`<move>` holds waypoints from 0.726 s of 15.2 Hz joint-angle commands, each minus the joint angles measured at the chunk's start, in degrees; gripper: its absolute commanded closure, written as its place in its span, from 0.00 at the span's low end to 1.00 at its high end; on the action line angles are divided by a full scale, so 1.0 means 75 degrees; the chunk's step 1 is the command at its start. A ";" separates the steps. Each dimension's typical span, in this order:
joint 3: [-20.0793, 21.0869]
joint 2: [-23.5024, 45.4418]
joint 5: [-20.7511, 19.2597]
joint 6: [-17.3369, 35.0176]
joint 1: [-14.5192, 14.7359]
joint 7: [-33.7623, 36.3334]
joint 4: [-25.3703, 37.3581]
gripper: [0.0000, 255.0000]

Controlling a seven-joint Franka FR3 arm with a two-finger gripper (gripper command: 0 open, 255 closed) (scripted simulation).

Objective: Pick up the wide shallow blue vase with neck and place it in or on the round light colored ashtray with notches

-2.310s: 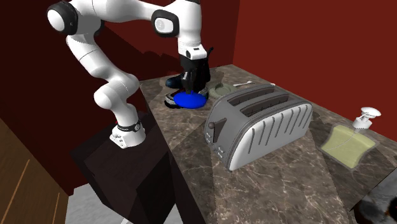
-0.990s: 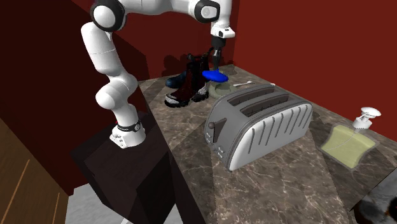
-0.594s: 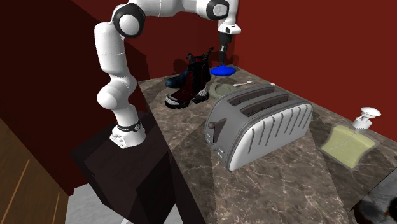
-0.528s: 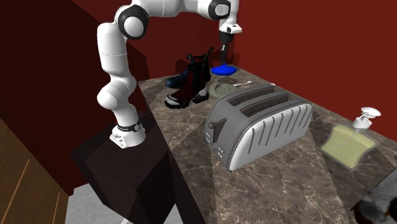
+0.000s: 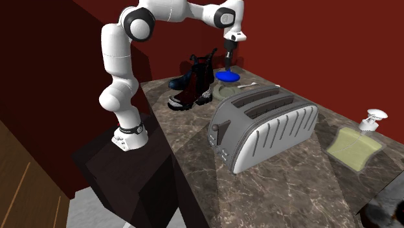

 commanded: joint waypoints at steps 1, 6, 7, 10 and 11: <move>-0.0006 0.0033 -0.0017 0.0203 -0.0001 0.0001 -0.0167 1.00; -0.0020 0.0059 -0.0033 0.0708 -0.0016 -0.0005 -0.0651 1.00; -0.0023 0.0070 -0.0040 0.0807 -0.0017 -0.0004 -0.0741 1.00; -0.0032 0.0114 -0.0065 0.1102 -0.0019 0.0002 -0.0998 1.00; -0.0036 0.0132 -0.0075 0.1199 -0.0018 0.0005 -0.1079 1.00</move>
